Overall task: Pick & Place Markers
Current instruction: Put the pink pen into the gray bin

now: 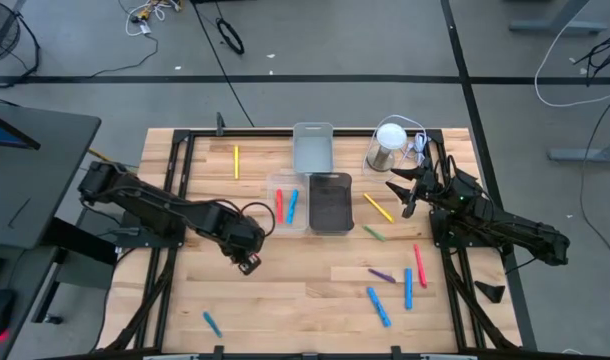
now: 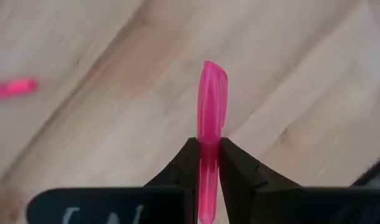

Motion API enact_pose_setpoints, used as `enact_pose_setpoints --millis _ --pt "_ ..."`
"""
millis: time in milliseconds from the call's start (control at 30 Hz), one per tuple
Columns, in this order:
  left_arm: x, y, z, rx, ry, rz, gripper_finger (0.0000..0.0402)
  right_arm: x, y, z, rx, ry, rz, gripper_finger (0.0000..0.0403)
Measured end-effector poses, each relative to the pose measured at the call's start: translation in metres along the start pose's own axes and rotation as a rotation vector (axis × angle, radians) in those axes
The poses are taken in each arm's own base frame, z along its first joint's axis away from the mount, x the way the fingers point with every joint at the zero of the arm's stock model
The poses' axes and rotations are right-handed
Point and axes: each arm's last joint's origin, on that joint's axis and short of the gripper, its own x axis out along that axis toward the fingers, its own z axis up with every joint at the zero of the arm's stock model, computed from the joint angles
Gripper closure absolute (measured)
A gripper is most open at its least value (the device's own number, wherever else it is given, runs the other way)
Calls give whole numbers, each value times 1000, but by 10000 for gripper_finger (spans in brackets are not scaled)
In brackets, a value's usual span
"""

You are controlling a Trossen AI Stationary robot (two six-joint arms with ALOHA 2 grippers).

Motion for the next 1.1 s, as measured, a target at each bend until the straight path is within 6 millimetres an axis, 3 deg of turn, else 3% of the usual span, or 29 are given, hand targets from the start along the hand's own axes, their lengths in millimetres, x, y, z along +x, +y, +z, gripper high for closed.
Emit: enact_pose_setpoints --millis 267,533,900,1100 --pt "-6 1 -3 -373 -39 -7 359 0 0 0 0 0 0 195" --pt "-6 -1 -7 -617 -62 -8 360 0 0 0 0 0 0 195" --pt "-6 -2 -8 -725 -75 -11 361 0 0 0 0 0 0 195" --pt "-25 2 13 -710 -97 -3 361 0 0 0 0 0 0 195"
